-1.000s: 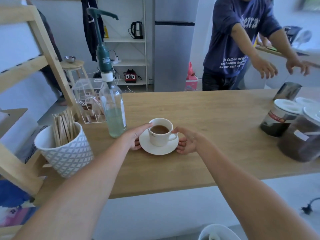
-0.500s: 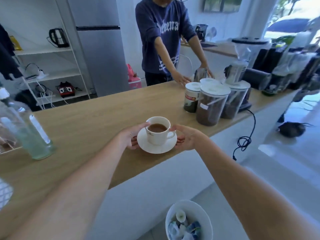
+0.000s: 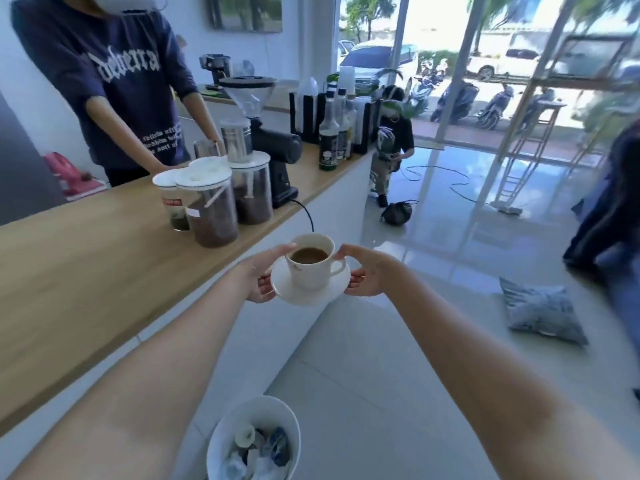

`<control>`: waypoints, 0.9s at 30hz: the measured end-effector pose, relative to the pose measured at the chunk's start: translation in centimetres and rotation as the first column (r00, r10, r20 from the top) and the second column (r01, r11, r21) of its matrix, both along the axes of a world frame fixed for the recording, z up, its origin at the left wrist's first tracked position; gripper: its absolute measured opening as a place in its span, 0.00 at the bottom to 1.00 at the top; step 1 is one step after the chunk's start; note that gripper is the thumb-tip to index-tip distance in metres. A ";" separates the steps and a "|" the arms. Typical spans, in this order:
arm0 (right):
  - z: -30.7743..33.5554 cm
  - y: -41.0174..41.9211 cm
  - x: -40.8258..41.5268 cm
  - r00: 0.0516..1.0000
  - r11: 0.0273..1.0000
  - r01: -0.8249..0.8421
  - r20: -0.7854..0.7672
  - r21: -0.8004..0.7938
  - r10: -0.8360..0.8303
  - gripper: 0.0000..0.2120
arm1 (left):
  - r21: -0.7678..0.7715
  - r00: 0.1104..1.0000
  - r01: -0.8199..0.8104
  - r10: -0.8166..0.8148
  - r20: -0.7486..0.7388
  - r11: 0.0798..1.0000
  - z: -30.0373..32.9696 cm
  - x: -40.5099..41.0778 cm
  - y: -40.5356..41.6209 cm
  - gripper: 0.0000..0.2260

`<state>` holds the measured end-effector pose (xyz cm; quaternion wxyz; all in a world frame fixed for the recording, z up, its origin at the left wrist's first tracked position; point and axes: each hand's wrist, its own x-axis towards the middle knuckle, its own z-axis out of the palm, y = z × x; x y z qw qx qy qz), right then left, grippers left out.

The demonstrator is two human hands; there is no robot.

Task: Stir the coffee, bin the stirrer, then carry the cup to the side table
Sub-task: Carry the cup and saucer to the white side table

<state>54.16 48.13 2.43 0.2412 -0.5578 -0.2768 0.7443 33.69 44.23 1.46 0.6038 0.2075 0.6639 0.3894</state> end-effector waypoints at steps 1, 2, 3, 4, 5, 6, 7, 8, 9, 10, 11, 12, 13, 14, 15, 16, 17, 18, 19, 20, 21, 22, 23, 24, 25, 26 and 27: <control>0.0 -0.1 2.9 0.999 0.999 0.048 0.006 -0.001 -0.048 0.15 | -0.003 0.999 0.042 -0.042 0.005 0.999 0.0 2.7 0.9 0.26; 0.0 -0.1 4.9 0.997 0.997 0.081 0.007 -0.002 -0.081 0.16 | -0.009 0.997 0.072 -0.072 0.008 0.997 -0.1 4.7 1.5 0.26; 0.1 -0.2 7.4 0.992 0.992 0.125 0.006 -0.004 -0.125 0.16 | -0.013 0.993 0.121 -0.121 0.008 0.993 -0.1 7.1 2.3 0.26; 0.1 -0.2 9.5 0.988 0.988 0.157 0.009 -0.005 -0.157 0.15 | -0.014 0.987 0.163 -0.163 0.011 0.986 -0.1 9.1 2.9 0.26; 0.1 -0.3 11.3 0.982 0.983 0.186 0.010 -0.006 -0.186 0.15 | -0.008 0.980 0.197 -0.197 0.005 0.980 -0.1 11.0 3.5 0.26; 0.0 -0.3 13.5 0.974 0.974 0.228 0.012 -0.003 -0.227 0.15 | -0.006 0.971 0.240 -0.240 0.001 0.971 -0.1 13.2 4.2 0.26; 0.0 -0.5 15.4 0.964 0.964 0.264 0.009 -0.003 -0.264 0.15 | -0.004 0.963 0.271 -0.271 -0.005 0.963 -0.1 15.0 4.8 0.26; 0.1 -0.7 17.2 0.953 0.953 0.301 0.003 -0.009 -0.301 0.14 | -0.003 0.954 0.299 -0.299 -0.005 0.954 -0.1 16.9 5.5 0.26; 0.1 -0.9 18.8 0.943 0.943 0.333 0.000 -0.014 -0.333 0.14 | -0.004 0.945 0.327 -0.327 -0.002 0.945 -0.1 18.7 6.1 0.26; 0.0 -1.0 20.4 0.931 0.931 0.365 -0.007 -0.018 -0.365 0.13 | -0.004 0.933 0.360 -0.360 -0.004 0.933 -0.1 20.6 6.7 0.26; -0.1 -1.0 22.6 0.911 0.911 0.412 -0.019 -0.017 -0.412 0.13 | -0.009 0.913 0.407 -0.408 -0.011 0.913 -0.1 23.0 7.6 0.25; -0.3 -0.9 24.2 0.896 0.896 0.443 -0.027 -0.017 -0.443 0.13 | -0.013 0.900 0.435 -0.435 -0.019 0.900 -0.2 24.7 8.2 0.25; -0.4 -0.9 25.7 0.883 0.884 0.467 -0.029 -0.021 -0.468 0.13 | -0.015 0.887 0.461 -0.461 -0.024 0.887 -0.4 26.4 9.0 0.25; -0.7 -0.8 27.3 0.872 0.872 0.488 -0.026 -0.022 -0.489 0.14 | -0.016 0.874 0.485 -0.485 -0.016 0.874 -0.5 28.1 9.7 0.26; -0.9 -0.6 28.9 0.859 0.859 0.512 -0.019 -0.028 -0.512 0.14 | -0.014 0.862 0.507 -0.507 -0.013 0.862 -0.8 29.8 10.4 0.26; -1.1 -0.4 30.6 0.840 0.840 0.541 -0.017 -0.041 -0.542 0.15 | -0.014 0.845 0.534 -0.534 -0.007 0.845 -1.0 31.7 11.3 0.26; -1.2 -0.3 32.1 0.826 0.826 0.562 -0.010 -0.051 -0.563 0.16 | -0.021 0.827 0.562 -0.562 -0.003 0.827 -1.2 33.3 12.0 0.26; -1.5 0.1 33.8 0.809 0.808 0.586 -0.006 -0.056 -0.587 0.16 | -0.029 0.801 0.599 -0.599 0.000 0.800 -1.4 35.4 12.9 0.26; -1.7 0.5 35.9 0.784 0.782 0.620 -0.003 -0.055 -0.621 0.16 | -0.041 0.766 0.642 -0.642 0.006 0.766 -1.3 37.8 13.9 0.26; -1.9 0.6 37.1 0.767 0.766 0.640 0.001 -0.058 -0.641 0.16 | -0.044 0.751 0.659 -0.660 0.007 0.751 -1.5 39.1 14.5 0.26; -2.0 0.7 38.3 0.750 0.748 0.661 0.005 -0.058 -0.662 0.15 | -0.046 0.736 0.677 -0.677 0.015 0.735 -1.6 40.6 15.2 0.26; -2.0 0.9 39.5 0.731 0.730 0.682 0.012 -0.049 -0.682 0.15 | -0.050 0.719 0.695 -0.695 0.022 0.718 -1.7 42.2 15.8 0.26; -2.2 1.0 40.9 0.706 0.705 0.708 0.019 -0.041 -0.708 0.16 | -0.062 0.697 0.717 -0.717 0.020 0.694 -1.7 44.1 16.5 0.25; -2.3 1.1 42.2 0.685 0.685 0.728 0.026 -0.032 -0.728 0.18 | -0.070 0.677 0.735 -0.736 0.020 0.674 -1.7 45.7 17.0 0.25; -2.4 1.0 43.3 0.668 0.667 0.744 0.039 -0.028 -0.743 0.20 | -0.071 0.660 0.750 -0.751 0.019 0.657 -1.7 47.2 17.4 0.25; -2.5 1.0 44.8 0.636 0.636 0.771 0.036 -0.023 -0.771 0.22 | -0.069 0.633 0.773 -0.774 0.022 0.631 -1.6 49.2 17.9 0.24; -2.6 0.9 46.0 0.605 0.605 0.796 0.033 -0.022 -0.795 0.23 | -0.071 0.611 0.790 -0.792 0.013 0.609 -1.6 50.8 18.1 0.24</control>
